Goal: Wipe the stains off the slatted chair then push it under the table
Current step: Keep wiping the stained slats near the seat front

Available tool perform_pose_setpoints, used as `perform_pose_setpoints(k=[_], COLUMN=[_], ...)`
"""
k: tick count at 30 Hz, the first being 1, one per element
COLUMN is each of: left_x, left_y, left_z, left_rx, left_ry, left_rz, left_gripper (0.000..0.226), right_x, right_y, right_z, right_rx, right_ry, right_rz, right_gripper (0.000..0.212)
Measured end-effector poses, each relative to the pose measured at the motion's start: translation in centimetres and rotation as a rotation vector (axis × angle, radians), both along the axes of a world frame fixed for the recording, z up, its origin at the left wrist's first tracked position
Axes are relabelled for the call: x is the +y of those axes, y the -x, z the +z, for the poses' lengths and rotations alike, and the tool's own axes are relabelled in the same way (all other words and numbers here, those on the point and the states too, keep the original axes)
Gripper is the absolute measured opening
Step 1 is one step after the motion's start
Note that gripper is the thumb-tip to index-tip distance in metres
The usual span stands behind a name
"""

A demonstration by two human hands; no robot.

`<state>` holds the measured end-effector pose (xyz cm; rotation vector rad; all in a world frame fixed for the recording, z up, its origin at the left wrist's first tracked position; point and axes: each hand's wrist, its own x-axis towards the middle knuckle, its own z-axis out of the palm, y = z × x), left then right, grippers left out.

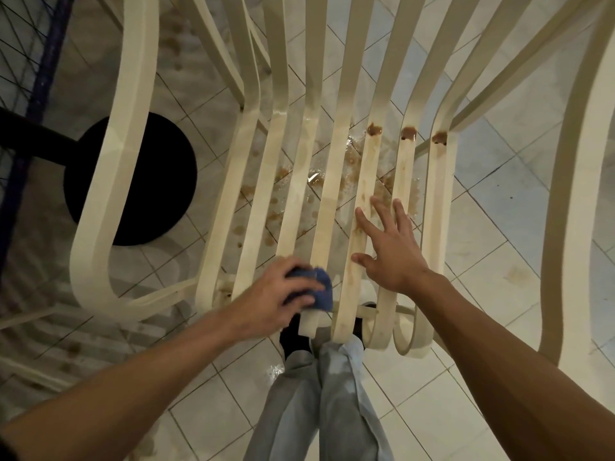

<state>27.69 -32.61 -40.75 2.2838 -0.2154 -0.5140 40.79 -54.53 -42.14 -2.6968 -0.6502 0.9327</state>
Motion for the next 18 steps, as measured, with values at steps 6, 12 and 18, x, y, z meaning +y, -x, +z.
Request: perform_pose_setpoints(k=[6,12,18], left_x=[-1.4,-3.4,-4.6], left_y=[-12.4,-15.2,-10.2], left_z=[0.2,-1.1,-0.3], left_rx=[-0.123,-0.109,-0.074], left_ry=[-0.131,-0.49,-0.556], left_rz=[0.26,-0.08,-0.288], left_gripper=[0.028,0.021,0.024], right_x=[-0.2,-0.2,-0.4], right_y=[0.1,0.0,-0.2], right_z=[-0.3,-0.4,-0.5], right_rx=[-0.005,-0.015,-0.015], right_ry=[-0.019,-0.008,-0.006], right_rz=[-0.016,-0.023,-0.005], right_gripper=[0.083,0.085,0.086])
